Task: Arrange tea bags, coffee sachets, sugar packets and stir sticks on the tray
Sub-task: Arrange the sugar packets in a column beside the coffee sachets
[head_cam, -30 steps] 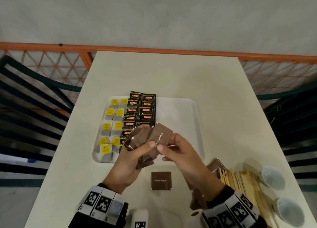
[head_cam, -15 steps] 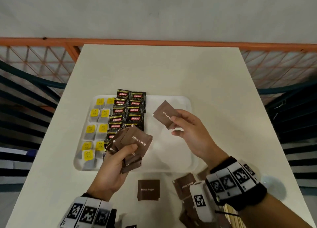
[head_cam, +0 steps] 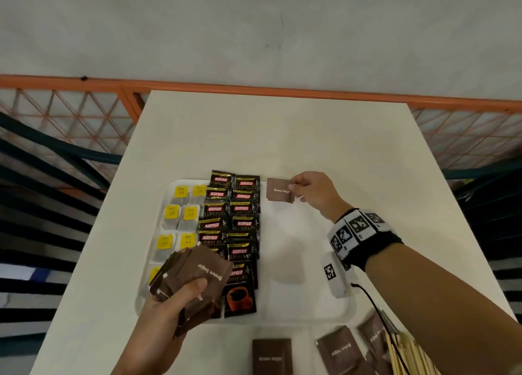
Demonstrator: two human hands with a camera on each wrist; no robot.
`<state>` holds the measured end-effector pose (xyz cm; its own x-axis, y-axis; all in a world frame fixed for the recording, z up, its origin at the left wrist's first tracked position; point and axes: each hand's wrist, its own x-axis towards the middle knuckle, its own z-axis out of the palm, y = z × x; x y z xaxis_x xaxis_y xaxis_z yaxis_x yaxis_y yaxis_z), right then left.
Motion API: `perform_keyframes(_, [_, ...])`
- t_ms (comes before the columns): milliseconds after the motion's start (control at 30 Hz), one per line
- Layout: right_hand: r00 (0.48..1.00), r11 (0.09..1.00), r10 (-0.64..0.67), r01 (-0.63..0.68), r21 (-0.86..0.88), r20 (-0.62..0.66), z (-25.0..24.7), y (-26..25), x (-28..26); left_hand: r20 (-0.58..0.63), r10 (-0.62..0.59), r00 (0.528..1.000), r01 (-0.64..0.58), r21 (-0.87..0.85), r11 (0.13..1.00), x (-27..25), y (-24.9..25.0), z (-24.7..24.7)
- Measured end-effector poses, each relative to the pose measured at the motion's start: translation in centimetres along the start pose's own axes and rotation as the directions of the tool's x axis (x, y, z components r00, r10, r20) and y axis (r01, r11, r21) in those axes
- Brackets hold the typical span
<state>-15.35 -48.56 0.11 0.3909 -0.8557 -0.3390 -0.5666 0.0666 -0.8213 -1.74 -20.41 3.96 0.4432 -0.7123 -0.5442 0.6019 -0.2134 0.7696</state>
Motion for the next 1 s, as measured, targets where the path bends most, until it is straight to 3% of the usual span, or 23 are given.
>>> perform_keyframes(167, [0.996,0.999,0.02,-0.023,-0.04,-0.082,1.3,0.0,1.8,-0.012,-0.051,0.999,0.051,0.013,0.999,0.7,0.3,-0.9])
perform_keyframes(367, [0.988,0.996,-0.044,0.031,-0.086,-0.149,2.4,0.0,2.3,0.007,-0.067,0.998,0.067,0.015,0.998,1.5,0.5,-0.5])
perform_keyframes(900, [0.977,1.0,-0.031,0.03,-0.005,-0.213,3.0,0.5,2.4,0.032,-0.074,0.997,0.072,0.066,0.995,1.9,-0.3,0.6])
perform_keyframes(1000, [0.966,0.996,-0.063,0.045,-0.076,-0.25,2.9,0.4,2.2,0.065,-0.07,0.995,0.065,0.07,0.995,2.0,-0.5,0.5])
